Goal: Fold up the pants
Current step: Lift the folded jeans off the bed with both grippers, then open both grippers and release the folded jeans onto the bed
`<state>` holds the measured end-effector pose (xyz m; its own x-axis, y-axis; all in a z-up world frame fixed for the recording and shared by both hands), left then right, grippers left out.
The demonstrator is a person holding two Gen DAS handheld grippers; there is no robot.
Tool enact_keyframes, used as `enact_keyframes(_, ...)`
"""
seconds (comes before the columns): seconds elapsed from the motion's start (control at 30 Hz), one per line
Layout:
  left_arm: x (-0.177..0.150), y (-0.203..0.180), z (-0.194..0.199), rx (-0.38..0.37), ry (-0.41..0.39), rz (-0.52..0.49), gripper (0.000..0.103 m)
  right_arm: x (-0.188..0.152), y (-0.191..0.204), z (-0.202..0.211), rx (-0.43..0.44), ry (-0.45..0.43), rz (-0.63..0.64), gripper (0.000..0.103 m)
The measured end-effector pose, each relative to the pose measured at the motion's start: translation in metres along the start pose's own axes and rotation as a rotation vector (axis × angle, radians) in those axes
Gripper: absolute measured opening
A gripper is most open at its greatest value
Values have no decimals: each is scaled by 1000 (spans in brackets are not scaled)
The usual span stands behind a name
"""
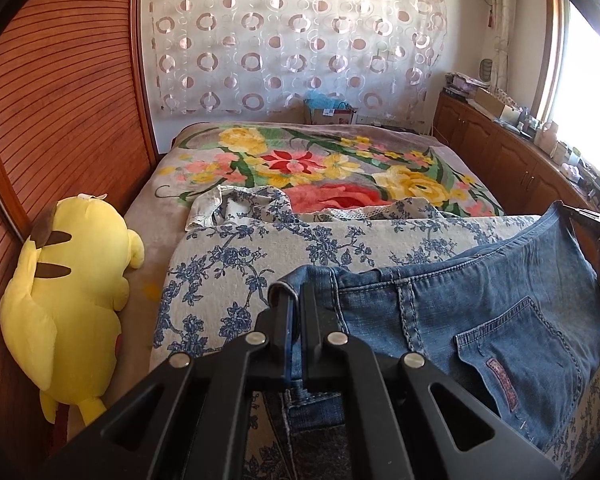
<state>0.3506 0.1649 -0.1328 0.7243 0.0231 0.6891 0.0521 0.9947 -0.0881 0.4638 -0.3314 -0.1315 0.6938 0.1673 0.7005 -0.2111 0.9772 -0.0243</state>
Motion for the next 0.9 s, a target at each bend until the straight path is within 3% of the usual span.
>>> enact_keyframes(0.57, -4, 2, -15, 27, 19, -22, 2, -5, 5, -25, -33, 42, 23, 1)
enact_keyframes(0.8, -4, -1, 2, 37, 2, -46, 8, -5, 2, -15, -3, 29, -24, 23)
enact_keyframes(0.87, -3, -2, 8, 38, -13, -54, 15, -4, 3, -7, 0, 10, -26, 26)
enact_keyframes(0.9, -3, -1, 12, 48, -21, -57, 27, -4, 4, -4, 0, 5, -24, 30)
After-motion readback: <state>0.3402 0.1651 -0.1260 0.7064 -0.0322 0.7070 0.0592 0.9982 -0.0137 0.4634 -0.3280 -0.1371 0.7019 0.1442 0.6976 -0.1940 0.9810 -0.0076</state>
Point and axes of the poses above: each gripper's, at about its wrist camera, not at the fingertips, and z roughly against the way its jaws point, y to its left, x to its top, the point moved 7 cm from there along -z, roughly the way its jaws point, and after that the axes turned 3 degrees about y, right-handed, at the moved point
